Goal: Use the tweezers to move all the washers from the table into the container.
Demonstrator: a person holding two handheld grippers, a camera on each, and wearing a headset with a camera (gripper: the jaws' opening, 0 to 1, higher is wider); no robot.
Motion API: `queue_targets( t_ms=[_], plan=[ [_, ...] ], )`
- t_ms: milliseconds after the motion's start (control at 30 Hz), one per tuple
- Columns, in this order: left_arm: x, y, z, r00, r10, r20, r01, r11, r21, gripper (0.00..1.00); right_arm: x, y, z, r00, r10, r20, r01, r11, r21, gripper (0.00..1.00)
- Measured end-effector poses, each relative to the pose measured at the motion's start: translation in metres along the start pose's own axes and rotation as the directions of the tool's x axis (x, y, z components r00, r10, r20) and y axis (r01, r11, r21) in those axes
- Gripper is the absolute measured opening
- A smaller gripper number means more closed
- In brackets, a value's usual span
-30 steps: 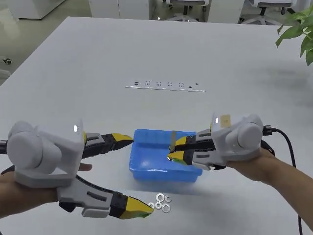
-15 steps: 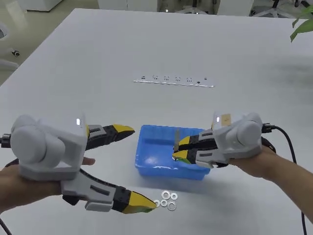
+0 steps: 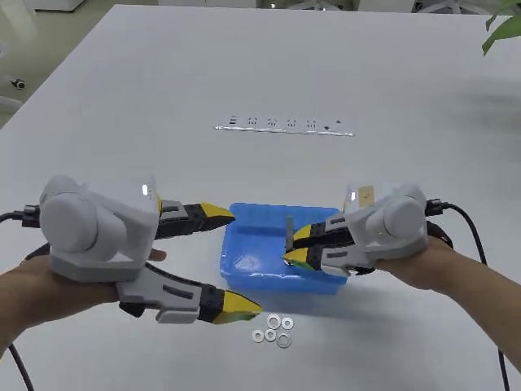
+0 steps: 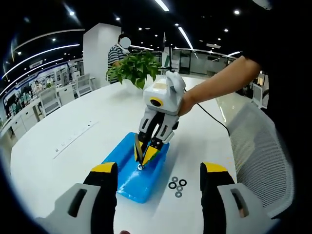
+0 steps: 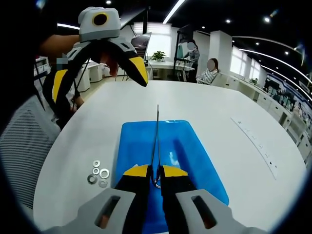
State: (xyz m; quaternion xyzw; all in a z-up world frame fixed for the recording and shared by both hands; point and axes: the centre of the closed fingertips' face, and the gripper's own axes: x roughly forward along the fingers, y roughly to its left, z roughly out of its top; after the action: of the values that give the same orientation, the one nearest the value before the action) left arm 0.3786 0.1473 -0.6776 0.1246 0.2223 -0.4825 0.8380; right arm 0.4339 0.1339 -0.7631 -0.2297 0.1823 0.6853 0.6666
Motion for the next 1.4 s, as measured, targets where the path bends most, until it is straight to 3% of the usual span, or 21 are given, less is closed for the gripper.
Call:
queue_targets(
  t_ms=[467,733,1033,1400],
  plan=[
    [0.032,0.022,0.010,0.9997,-0.025,-0.004,0.026,0.996,0.089,0.41,0.001,0.001,-0.001,1.0000,0.007,0.005,-0.007,1.000,0.002,0.09],
    [0.049,0.027,0.020,0.9989,-0.047,0.000,0.046,0.989,0.137,0.26,0.000,0.002,-0.002,1.0000,0.009,0.000,-0.009,1.000,-0.005,0.09],
    [0.056,0.031,0.023,0.9979,-0.064,0.004,0.063,0.983,0.175,0.10,-0.002,0.002,-0.003,0.9999,0.013,-0.005,-0.014,1.000,-0.015,0.10],
    [0.058,0.026,0.026,0.9963,-0.086,0.004,0.083,0.979,0.186,0.07,-0.002,0.003,-0.003,0.9999,0.014,-0.007,-0.014,1.000,-0.020,0.10]
  ],
)
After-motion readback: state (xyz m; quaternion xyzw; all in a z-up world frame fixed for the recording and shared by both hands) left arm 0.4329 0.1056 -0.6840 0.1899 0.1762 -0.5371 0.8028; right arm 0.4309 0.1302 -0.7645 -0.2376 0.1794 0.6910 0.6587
